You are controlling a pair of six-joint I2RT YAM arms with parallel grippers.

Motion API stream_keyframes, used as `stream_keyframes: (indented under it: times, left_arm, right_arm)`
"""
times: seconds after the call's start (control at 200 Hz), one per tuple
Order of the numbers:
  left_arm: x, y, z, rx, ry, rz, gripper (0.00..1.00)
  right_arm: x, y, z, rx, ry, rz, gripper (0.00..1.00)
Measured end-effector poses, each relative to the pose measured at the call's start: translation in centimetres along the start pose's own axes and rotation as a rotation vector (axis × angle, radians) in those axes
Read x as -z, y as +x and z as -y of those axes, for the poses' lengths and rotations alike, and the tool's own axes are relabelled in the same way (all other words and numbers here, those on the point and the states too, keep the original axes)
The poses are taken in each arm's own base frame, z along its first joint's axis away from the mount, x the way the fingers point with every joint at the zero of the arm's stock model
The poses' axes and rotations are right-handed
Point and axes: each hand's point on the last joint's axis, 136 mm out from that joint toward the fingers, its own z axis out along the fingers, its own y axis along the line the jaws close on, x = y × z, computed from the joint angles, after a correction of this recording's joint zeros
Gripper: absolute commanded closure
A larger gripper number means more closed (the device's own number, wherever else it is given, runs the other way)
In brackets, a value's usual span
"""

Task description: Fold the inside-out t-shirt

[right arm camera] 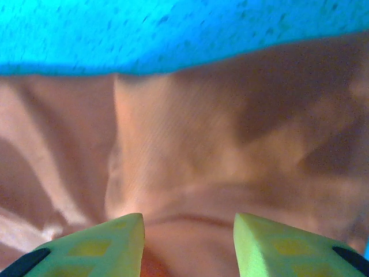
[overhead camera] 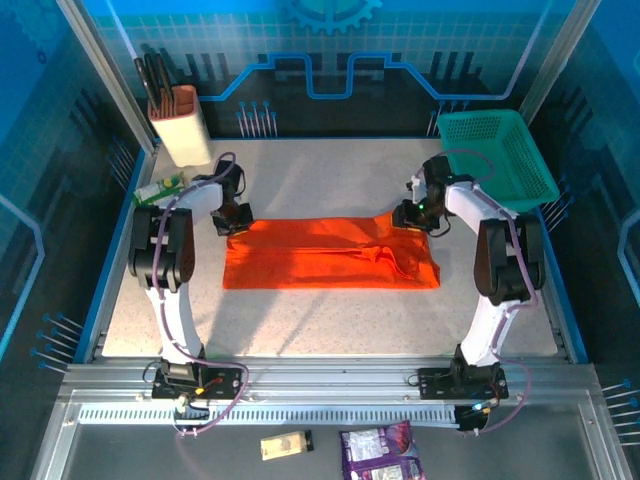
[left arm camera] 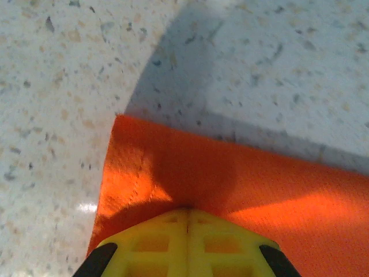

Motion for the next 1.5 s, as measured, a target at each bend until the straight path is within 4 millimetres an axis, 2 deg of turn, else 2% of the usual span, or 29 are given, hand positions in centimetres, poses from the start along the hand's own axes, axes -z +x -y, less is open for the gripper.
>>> stream_keyframes:
  times: [0.15, 0.28, 0.38, 0.515, 0.665, 0.815, 0.946, 1.151, 1.276, 1.336, 1.391, 1.501]
  left_arm:
    - [-0.2, -1.5, -0.9, 0.055, 0.012, 0.005, 0.93]
    - [-0.2, -2.2, -1.8, 0.098, 0.020, 0.005, 0.93]
    - [-0.2, -2.5, -2.2, 0.110, 0.026, 0.006, 0.93]
    - [-0.2, -2.5, -2.1, 0.113, 0.036, 0.003, 0.92]
    - [-0.2, -2.5, -2.0, 0.114, 0.046, 0.001, 0.92]
    - [-0.2, -2.5, -2.0, 0.114, 0.045, 0.001, 0.92]
    - [-0.2, -2.5, -2.0, 0.114, 0.045, 0.001, 0.92]
    - [-0.2, -2.5, -2.0, 0.114, 0.045, -0.001, 0.92]
    - [-0.3, -2.8, -1.9, 0.115, 0.043, -0.003, 0.92]
    - [-0.4, -2.9, -1.9, 0.116, 0.042, -0.006, 0.92]
    - [-0.4, -2.9, -1.9, 0.117, 0.042, -0.007, 0.92]
    - [-0.4, -3.0, -2.0, 0.129, 0.040, -0.010, 0.93]
  right_arm:
    - [-2.2, -2.0, 1.7, -0.077, -0.036, 0.004, 0.50]
    - [-2.9, -2.5, 3.5, -0.147, -0.017, 0.003, 0.49]
    - [-2.6, -2.8, 4.1, -0.167, -0.006, 0.013, 0.50]
    - [-1.5, -3.3, 3.8, -0.158, -0.003, 0.045, 0.51]
    - [0.5, -4.8, 3.7, -0.132, 0.034, 0.104, 0.53]
    - [1.1, -6.4, 4.0, -0.110, 0.071, 0.140, 0.55]
    - [0.2, -7.5, 4.7, -0.100, 0.098, 0.134, 0.58]
    - [-2.3, -7.1, 6.0, -0.109, 0.125, 0.070, 0.63]
    - [-2.9, -7.0, 6.4, -0.106, 0.138, 0.049, 0.75]
    - [-3.0, -7.1, 6.6, -0.098, 0.150, 0.049, 0.86]
    - [-2.9, -7.1, 6.7, -0.103, 0.157, 0.048, 1.00]
    - [-2.8, -7.1, 7.2, -0.101, 0.194, 0.048, 1.00]
